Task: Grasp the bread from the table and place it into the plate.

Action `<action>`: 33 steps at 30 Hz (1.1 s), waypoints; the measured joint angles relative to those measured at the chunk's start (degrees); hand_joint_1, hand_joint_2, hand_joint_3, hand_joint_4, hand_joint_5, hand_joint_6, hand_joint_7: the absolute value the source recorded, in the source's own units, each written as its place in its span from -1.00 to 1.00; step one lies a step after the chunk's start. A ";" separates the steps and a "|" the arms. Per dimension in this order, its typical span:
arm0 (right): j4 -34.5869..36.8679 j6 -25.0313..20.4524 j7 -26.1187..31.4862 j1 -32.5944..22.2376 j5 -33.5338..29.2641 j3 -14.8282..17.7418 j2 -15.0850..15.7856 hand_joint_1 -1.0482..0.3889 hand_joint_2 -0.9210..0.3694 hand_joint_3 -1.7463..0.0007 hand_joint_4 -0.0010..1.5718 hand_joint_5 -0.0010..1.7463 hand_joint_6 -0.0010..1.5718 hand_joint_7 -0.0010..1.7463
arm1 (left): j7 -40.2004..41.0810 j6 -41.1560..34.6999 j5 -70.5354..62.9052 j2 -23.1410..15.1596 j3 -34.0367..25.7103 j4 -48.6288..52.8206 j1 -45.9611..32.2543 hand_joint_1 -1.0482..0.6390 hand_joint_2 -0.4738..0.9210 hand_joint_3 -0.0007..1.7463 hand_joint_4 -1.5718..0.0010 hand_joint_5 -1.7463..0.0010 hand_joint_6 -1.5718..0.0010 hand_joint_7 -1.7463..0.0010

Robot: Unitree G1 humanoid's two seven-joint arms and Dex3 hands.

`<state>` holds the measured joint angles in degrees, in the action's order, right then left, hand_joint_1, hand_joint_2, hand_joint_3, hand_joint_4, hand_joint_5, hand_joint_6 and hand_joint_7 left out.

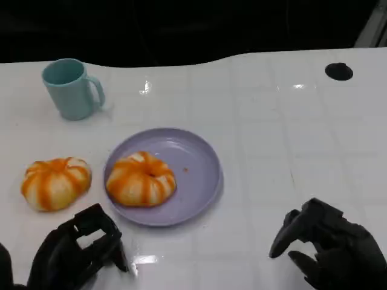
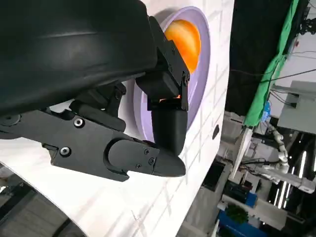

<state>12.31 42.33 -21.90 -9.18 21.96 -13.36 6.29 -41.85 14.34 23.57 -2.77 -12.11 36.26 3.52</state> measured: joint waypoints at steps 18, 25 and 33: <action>-4.82 -11.35 -6.65 -4.66 3.80 6.29 -4.44 -0.15 -0.32 -0.38 -0.14 1.00 -0.12 0.57 | 0.00 0.26 -0.10 -0.01 0.01 -0.09 -0.20 -0.37 1.00 -0.81 0.01 -0.96 0.09 -0.63; -4.81 -11.61 -8.63 -4.87 3.81 8.01 -5.70 -0.18 -0.31 -0.34 -0.15 1.00 -0.11 0.55 | 0.00 0.39 -0.10 -0.02 0.01 -0.09 -0.27 -0.38 1.00 -0.81 0.00 -0.95 0.09 -0.63; -4.63 -11.64 -10.16 -4.75 3.75 9.19 -6.66 -0.22 -0.44 -0.13 -0.14 1.00 -0.11 0.54 | -0.01 1.02 -0.18 -0.03 0.01 0.30 -0.21 -0.38 1.00 -0.80 0.01 -0.95 0.10 -0.64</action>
<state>7.68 30.69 -32.06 -13.93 25.71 -4.17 -0.37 -41.86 15.36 23.39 -2.80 -12.10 36.56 3.31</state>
